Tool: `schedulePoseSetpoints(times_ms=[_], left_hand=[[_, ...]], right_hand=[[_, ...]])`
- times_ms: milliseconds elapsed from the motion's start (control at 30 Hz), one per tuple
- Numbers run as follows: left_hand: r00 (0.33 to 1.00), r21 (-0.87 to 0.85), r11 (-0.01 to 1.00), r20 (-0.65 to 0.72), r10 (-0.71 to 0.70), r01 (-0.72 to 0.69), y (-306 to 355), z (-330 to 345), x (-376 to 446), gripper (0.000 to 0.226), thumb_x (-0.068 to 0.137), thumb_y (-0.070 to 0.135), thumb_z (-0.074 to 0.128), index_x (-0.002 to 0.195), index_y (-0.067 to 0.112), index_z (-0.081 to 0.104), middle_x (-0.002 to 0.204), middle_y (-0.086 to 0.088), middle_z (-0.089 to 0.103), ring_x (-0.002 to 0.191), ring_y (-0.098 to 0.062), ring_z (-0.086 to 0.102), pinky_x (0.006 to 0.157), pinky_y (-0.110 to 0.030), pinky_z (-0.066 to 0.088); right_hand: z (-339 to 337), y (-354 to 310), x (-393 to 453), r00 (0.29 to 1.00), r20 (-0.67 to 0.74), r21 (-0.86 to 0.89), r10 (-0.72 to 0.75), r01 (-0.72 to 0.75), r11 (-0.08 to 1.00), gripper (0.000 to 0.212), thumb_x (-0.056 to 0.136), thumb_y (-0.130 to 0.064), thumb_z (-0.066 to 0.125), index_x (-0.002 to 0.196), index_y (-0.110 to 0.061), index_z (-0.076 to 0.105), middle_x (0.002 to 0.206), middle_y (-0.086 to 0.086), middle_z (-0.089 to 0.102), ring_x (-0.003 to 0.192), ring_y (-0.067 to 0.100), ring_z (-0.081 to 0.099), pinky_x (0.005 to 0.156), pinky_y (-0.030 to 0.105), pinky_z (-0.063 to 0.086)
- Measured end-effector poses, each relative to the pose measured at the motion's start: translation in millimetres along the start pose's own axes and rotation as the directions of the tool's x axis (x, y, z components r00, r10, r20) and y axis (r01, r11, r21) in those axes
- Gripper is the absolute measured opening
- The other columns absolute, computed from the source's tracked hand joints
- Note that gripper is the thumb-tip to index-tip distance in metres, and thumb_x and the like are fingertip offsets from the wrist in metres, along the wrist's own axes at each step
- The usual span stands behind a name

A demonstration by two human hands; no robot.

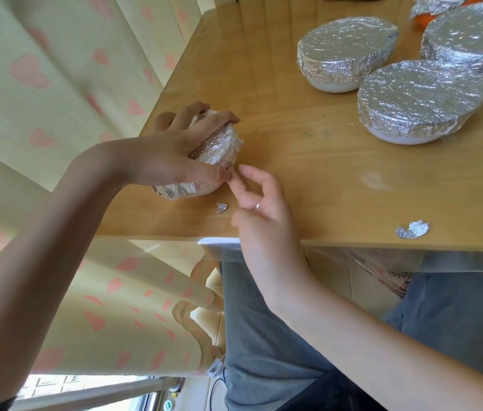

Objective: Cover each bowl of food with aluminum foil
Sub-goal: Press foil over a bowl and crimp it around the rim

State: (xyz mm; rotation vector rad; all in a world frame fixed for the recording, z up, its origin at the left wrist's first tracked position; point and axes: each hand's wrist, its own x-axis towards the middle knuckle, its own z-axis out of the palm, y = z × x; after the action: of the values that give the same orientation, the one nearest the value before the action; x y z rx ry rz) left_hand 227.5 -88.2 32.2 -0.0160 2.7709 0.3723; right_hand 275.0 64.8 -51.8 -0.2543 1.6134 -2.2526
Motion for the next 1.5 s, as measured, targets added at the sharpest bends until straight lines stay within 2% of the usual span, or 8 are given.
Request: schedulePoseSetpoints(times_ms=[133, 267, 467, 700, 933, 1167, 1367, 1500], left_hand=[[1.000, 0.008, 1.000, -0.018, -0.002, 0.003, 0.6, 0.0, -1.6, 0.080, 0.058, 0.074, 0.052, 0.130, 0.070, 0.019, 0.147, 0.028, 0.009, 0.142, -0.017, 0.003, 0.100, -0.041, 0.019], [0.999, 0.012, 1.000, -0.035, -0.014, 0.015, 2.9, 0.1, -1.8, 0.084, 0.047, 0.075, 0.047, 0.127, 0.068, 0.022, 0.144, 0.024, 0.015, 0.139, -0.020, 0.011, 0.103, -0.042, 0.022], [0.998, 0.001, 1.000, -0.053, -0.015, 0.015, 2.8, -1.7, 0.4, 0.081, 0.049, 0.074, 0.052, 0.126, 0.064, 0.028, 0.140, 0.021, 0.020, 0.135, -0.019, 0.016, 0.098, -0.038, 0.021], [0.998, 0.015, 1.000, -0.052, -0.025, 0.026, 4.7, -1.2, 0.4, 0.085, 0.044, 0.077, 0.049, 0.125, 0.064, 0.026, 0.139, 0.023, 0.019, 0.136, -0.019, 0.014, 0.098, -0.038, 0.020], [0.999, 0.011, 0.999, -0.043, -0.029, 0.030, 4.2, -1.0, 0.9, 0.086, 0.043, 0.076, 0.048, 0.125, 0.065, 0.026, 0.139, 0.025, 0.018, 0.137, -0.018, 0.012, 0.099, -0.039, 0.020], [0.999, 0.017, 0.999, -0.026, -0.038, 0.039, 5.7, -2.6, -0.4, 0.084, 0.044, 0.075, 0.049, 0.125, 0.065, 0.025, 0.138, 0.027, 0.017, 0.137, -0.016, 0.011, 0.098, -0.039, 0.021], [0.990, 0.071, 0.989, -0.073, -0.121, 0.126, 11.1, 0.3, 0.4, 0.080, 0.061, 0.069, 0.055, 0.133, 0.060, 0.023, 0.145, 0.015, 0.017, 0.137, -0.025, 0.017, 0.094, -0.040, 0.025], [0.984, 0.133, 0.974, -0.030, -0.178, 0.181, 10.2, -4.8, 0.0, 0.098, 0.054, 0.089, 0.048, 0.135, 0.073, -0.004, 0.161, 0.007, 0.000, 0.149, -0.035, 0.002, 0.113, -0.055, 0.015]], right_hand=[[-8.0, -3.4, 4.1, 0.999, 0.018, -0.045, -0.047, 0.047, 0.998, 0.041, 0.090, 0.008, 0.043, 0.119, -0.020, 0.046, 0.128, -0.002, 0.062, 0.101, -0.004, 0.059, 0.071, 0.013, 0.050], [-26.7, -17.0, 37.1, 0.935, -0.081, -0.394, -0.345, 0.288, 0.873, 0.030, 0.085, -0.006, 0.067, 0.113, -0.012, 0.059, 0.104, -0.001, 0.066, 0.093, 0.008, 0.063, 0.079, 0.010, 0.047], [-37.2, -28.9, 80.8, 0.938, 0.163, -0.531, -0.307, 0.346, 0.774, 0.038, 0.062, -0.015, 0.087, 0.090, -0.013, 0.061, 0.083, 0.003, 0.067, 0.077, 0.022, 0.065, 0.075, 0.035, 0.055], [-47.1, -46.5, 105.4, 0.905, 0.317, -0.576, -0.285, 0.422, 0.700, 0.027, 0.062, -0.010, 0.087, 0.078, -0.008, 0.065, 0.073, 0.006, 0.069, 0.070, 0.022, 0.068, 0.074, 0.039, 0.056], [-46.0, -74.9, 130.3, 0.875, 0.471, -0.698, -0.110, 0.446, 0.559, 0.029, 0.062, -0.017, 0.088, 0.069, -0.009, 0.061, 0.069, 0.012, 0.069, 0.056, 0.020, 0.065, 0.055, 0.034, 0.053], [-31.8, -98.7, 150.1, 0.818, 0.569, -0.782, 0.083, 0.507, 0.361, 0.039, 0.055, -0.033, 0.089, 0.060, -0.014, 0.055, 0.045, -0.009, 0.052, 0.042, 0.005, 0.045, 0.043, 0.016, 0.035], [-67.0, -87.2, 115.9, 0.889, 0.457, -0.834, 0.043, 0.411, 0.369, 0.019, 0.071, -0.024, 0.082, 0.078, -0.015, 0.066, 0.067, -0.002, 0.064, 0.056, 0.008, 0.057, 0.044, 0.021, 0.045], [-69.0, -66.7, 78.2, 0.900, 0.435, -0.833, -0.026, 0.414, 0.366, 0.017, 0.080, -0.015, 0.074, 0.095, -0.021, 0.069, 0.081, -0.006, 0.065, 0.058, -0.006, 0.052, 0.053, 0.003, 0.039]])
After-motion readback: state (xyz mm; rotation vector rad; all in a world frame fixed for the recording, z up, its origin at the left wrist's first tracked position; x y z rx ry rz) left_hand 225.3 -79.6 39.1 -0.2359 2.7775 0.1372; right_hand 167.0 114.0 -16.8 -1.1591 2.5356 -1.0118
